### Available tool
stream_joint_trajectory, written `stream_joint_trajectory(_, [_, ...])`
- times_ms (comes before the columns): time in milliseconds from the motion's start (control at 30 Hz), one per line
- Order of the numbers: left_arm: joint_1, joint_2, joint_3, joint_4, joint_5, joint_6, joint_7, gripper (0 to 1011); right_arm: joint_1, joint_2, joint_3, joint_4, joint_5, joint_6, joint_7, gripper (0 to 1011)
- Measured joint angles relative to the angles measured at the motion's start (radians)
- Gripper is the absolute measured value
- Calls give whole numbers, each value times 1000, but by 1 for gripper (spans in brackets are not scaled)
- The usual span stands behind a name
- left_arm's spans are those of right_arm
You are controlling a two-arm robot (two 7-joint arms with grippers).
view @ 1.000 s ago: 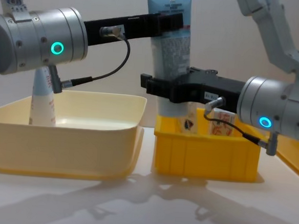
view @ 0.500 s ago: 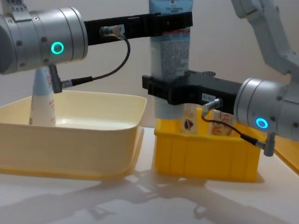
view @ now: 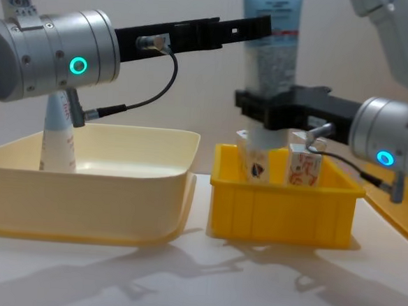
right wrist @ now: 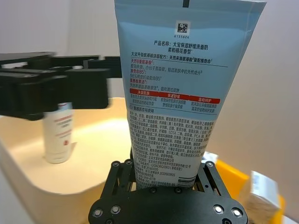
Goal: Bimanual collaborative sorting of washing and personal care products
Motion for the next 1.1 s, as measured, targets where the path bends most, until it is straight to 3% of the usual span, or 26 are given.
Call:
stream_joint_trajectory(667, [0, 0, 0, 0, 0, 0, 0, 1000, -35, 48, 125, -67, -81, -21, -181, 462])
stream_joint_trajectory(1100, [0, 0, 0, 0, 0, 0, 0, 1000, -74, 80, 215, -122, -143, 0, -310, 463])
